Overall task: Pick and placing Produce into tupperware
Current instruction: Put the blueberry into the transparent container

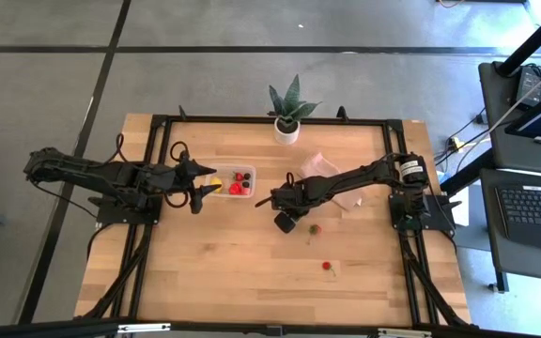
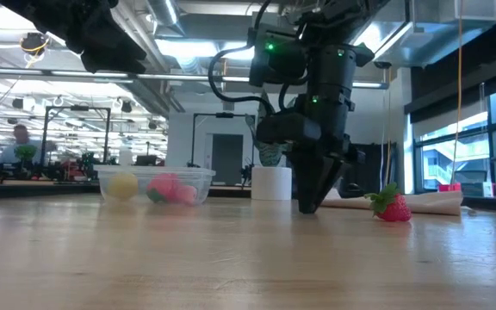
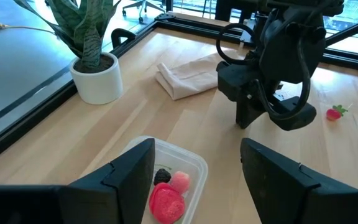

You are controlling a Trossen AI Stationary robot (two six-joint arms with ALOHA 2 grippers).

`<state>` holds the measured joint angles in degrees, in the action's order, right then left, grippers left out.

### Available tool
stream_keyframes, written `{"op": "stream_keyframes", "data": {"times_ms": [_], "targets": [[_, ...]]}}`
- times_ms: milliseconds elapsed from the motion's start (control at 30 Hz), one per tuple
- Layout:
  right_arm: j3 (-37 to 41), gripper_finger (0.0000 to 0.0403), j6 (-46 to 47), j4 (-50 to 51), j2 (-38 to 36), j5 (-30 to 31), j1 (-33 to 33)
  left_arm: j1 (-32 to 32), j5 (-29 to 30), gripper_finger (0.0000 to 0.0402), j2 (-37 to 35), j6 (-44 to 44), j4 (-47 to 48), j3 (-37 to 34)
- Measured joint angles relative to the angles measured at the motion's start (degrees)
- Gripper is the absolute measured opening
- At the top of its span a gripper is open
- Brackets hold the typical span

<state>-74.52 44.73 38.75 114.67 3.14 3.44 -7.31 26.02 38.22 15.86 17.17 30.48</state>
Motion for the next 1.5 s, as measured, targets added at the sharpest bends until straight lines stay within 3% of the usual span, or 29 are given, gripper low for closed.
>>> {"op": "stream_keyframes", "data": {"times_ms": [333, 500, 733, 1000, 1233, 1500], "targets": [[-1.8, 0.0053, -1.8, -1.2, -0.8, -1.5, 0.2, 0.0, -1.0, 0.0229, 0.0, 0.0, 0.0, 0.0], [-11.1, 0.0050, -9.1, -2.1, -1.8, -1.0, -0.6, 0.0, -4.4, 0.0229, -1.2, 0.1, -1.3, 0.0], [-26.4, 0.0050, -20.4, -5.2, -1.8, 0.0, -4.0, 0.0, -4.7, 0.0229, -7.9, -0.7, -5.4, 0.0], [-35.1, 0.0051, -25.5, -6.5, -1.1, 1.9, -9.5, 0.0, -6.1, 0.0229, -19.0, -8.0, -10.3, 0.1], [-44.6, 0.0049, -27.8, -5.6, 6.0, -1.3, -10.9, 0.0, -7.1, 0.0229, -24.9, -10.5, -10.7, 0.1], [-60.5, 0.0048, -30.0, 4.3, 21.7, -4.8, -10.9, 0.0, -7.1, 0.0229, -26.0, -10.5, -10.1, 0.1]]}}
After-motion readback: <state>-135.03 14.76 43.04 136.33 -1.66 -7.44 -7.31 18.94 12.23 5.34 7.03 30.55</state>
